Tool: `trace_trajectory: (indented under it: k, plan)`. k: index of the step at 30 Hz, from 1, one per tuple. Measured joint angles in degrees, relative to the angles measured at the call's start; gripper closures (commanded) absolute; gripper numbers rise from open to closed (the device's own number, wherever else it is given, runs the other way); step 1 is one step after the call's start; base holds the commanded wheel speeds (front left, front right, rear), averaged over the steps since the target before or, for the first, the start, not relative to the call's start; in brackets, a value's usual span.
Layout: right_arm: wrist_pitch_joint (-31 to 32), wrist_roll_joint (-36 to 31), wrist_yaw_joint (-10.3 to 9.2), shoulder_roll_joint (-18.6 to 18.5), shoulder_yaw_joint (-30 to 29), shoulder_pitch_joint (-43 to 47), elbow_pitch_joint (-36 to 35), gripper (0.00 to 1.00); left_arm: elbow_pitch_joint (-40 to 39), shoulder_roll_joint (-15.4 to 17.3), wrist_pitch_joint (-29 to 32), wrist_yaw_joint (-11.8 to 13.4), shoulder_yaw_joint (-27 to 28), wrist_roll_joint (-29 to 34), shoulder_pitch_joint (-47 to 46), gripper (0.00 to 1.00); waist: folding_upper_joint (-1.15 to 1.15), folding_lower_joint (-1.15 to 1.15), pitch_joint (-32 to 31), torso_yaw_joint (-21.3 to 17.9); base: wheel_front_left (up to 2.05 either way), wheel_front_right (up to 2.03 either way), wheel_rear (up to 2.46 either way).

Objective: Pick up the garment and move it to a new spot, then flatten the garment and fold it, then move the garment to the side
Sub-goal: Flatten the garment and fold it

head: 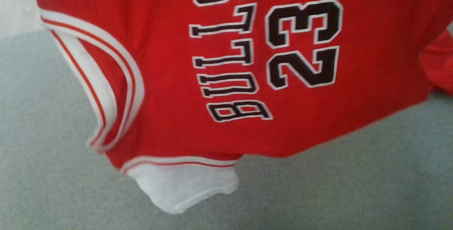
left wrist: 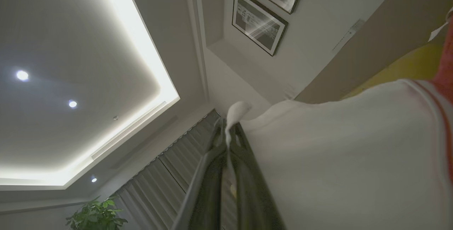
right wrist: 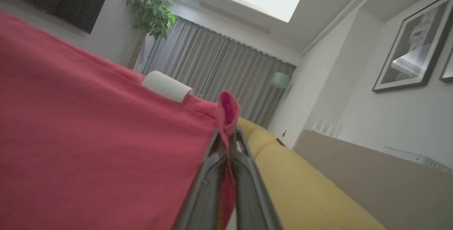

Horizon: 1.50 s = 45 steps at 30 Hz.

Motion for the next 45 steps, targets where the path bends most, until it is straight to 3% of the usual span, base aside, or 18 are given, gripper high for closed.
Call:
trace_trajectory:
  k: [9, 16, 20, 27, 31, 35, 39, 45]
  plan:
    - [0.08, 0.8, 0.0, 3.67, 4.54, -8.57, 7.36, 1.0, 12.25, -2.13, -4.25, -0.4, -0.81, -0.2, -6.4, 1.0, 0.0, 0.02, 9.03, 0.56, 0.0, 0.0, 0.0]
    - [-7.06, -6.79, 0.0, 4.81, -0.51, -19.72, 14.37, 1.0, 18.18, -6.32, -9.09, -0.12, -1.45, 3.21, -21.36, 1.0, 0.0, 0.02, 16.66, 2.16, 0.0, 0.0, 0.0]
    - [-8.18, -8.6, 0.0, 5.15, -0.74, -20.54, 18.08, 1.0, 18.46, -6.72, -9.91, -0.97, -3.36, 2.4, -20.87, 1.0, 0.0, 0.02, 19.1, 4.13, 0.0, 0.0, 0.0]
    - [-9.28, -5.14, 0.0, 6.31, 1.82, -9.75, 24.9, 1.0, 5.6, -4.55, -9.93, -1.15, -5.72, -2.75, 1.95, 1.0, 0.0, 0.01, 19.85, 7.52, 0.0, 0.0, 0.0]
    - [-9.51, -0.92, 0.0, 6.48, 2.12, -2.0, 24.77, 1.0, -4.17, -2.49, -9.92, 1.27, -5.43, -3.55, 16.19, 1.0, 0.0, -0.01, 17.96, 7.76, 0.0, 0.0, 0.0]
    - [-9.67, 1.11, 0.0, 6.35, -0.94, 8.19, 16.51, 1.0, -11.44, 0.43, -9.92, 4.97, -4.91, -3.56, 32.83, 1.0, 0.0, -0.02, 15.64, 7.2, 0.0, 0.0, 0.0]
    - [-9.76, 1.21, 0.0, 6.16, -3.96, 20.65, 7.8, 1.0, -15.11, 0.99, -9.91, 8.78, -4.91, -4.58, 48.29, 1.0, 0.0, -0.02, 13.25, 6.34, 0.0, 0.0, 0.0]
    - [-9.76, 1.19, 0.0, 5.77, -8.06, 37.82, -1.72, 1.0, -22.01, -0.6, -9.9, 9.75, -3.88, -7.51, 63.1, 1.0, 0.0, -0.02, 10.46, 5.03, 0.0, 0.0, 0.0]
